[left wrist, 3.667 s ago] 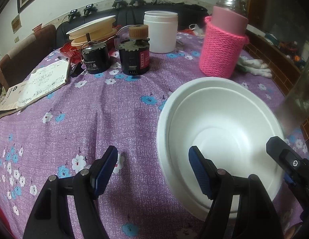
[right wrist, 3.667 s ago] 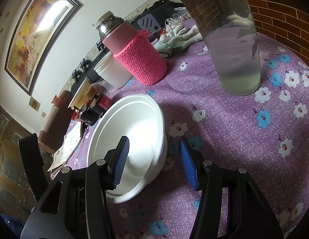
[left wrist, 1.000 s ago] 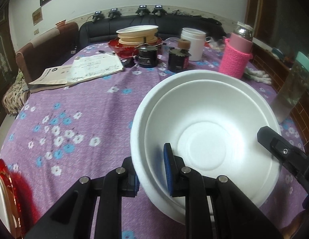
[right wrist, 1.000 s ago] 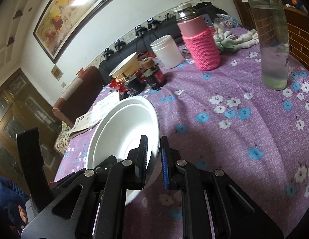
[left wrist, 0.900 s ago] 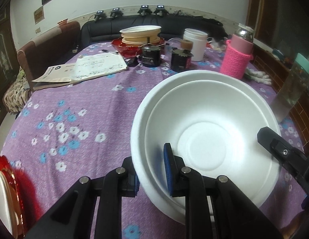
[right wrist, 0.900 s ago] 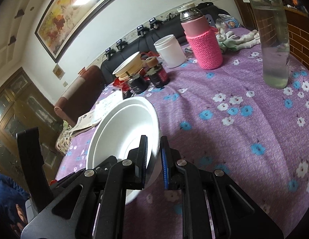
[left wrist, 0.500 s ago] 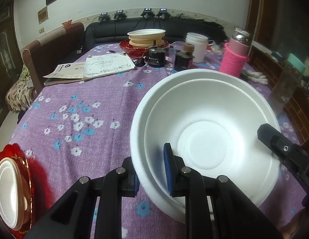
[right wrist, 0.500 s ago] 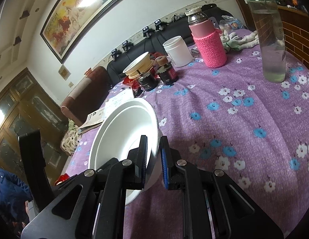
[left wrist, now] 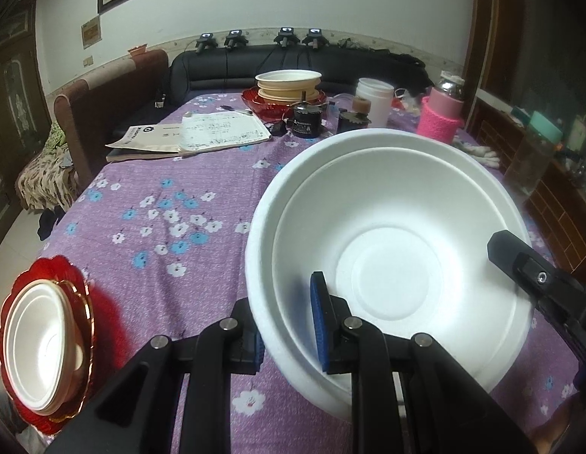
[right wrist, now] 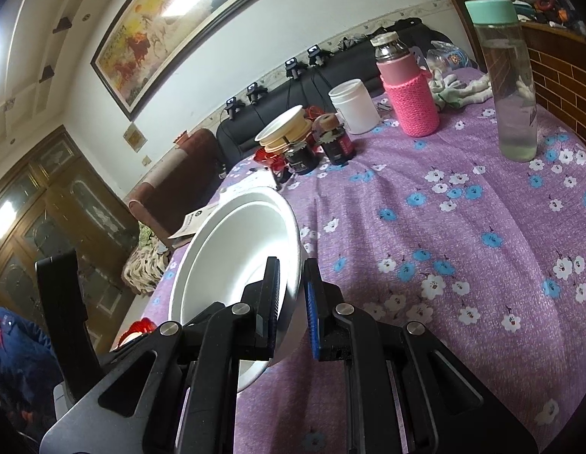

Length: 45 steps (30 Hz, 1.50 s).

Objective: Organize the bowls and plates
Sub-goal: 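Lift the white bowl and carry it toward the red plate stack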

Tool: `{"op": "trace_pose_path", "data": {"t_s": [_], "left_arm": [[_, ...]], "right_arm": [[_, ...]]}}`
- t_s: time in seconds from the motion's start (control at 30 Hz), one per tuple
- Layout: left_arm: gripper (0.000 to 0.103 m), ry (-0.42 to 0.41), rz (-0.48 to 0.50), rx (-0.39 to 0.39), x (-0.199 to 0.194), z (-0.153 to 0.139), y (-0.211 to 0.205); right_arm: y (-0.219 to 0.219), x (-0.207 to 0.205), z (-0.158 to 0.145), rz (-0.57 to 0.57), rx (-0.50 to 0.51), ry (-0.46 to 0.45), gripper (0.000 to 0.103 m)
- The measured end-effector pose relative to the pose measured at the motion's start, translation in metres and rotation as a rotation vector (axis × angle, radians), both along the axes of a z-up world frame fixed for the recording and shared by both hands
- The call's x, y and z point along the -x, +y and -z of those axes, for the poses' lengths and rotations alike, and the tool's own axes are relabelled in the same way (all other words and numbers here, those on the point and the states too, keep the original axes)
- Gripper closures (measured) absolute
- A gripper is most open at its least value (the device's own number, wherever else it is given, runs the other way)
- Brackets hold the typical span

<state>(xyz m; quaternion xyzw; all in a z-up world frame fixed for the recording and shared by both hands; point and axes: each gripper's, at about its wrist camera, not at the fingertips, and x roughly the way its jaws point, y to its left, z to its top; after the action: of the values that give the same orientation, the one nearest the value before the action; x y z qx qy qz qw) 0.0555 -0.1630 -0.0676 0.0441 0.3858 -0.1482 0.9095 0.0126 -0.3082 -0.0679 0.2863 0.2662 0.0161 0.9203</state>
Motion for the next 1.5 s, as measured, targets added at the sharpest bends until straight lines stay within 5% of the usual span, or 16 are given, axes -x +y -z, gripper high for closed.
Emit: {"op": "trace_pose_path", "data": {"t_s": [0.87, 1.5], "left_arm": [[0.082, -0.029, -0.057, 0.034, 0.03, -0.013, 0.054], [0.082, -0.013, -0.207, 0.046, 0.023, -0.011, 0.136]], "right_arm": [[0.054, 0.028, -0.022, -0.075, 0.037, -0.046, 0.091], [0.142, 0.007, -0.025, -0.237, 0.072, -0.044, 0.09]]}}
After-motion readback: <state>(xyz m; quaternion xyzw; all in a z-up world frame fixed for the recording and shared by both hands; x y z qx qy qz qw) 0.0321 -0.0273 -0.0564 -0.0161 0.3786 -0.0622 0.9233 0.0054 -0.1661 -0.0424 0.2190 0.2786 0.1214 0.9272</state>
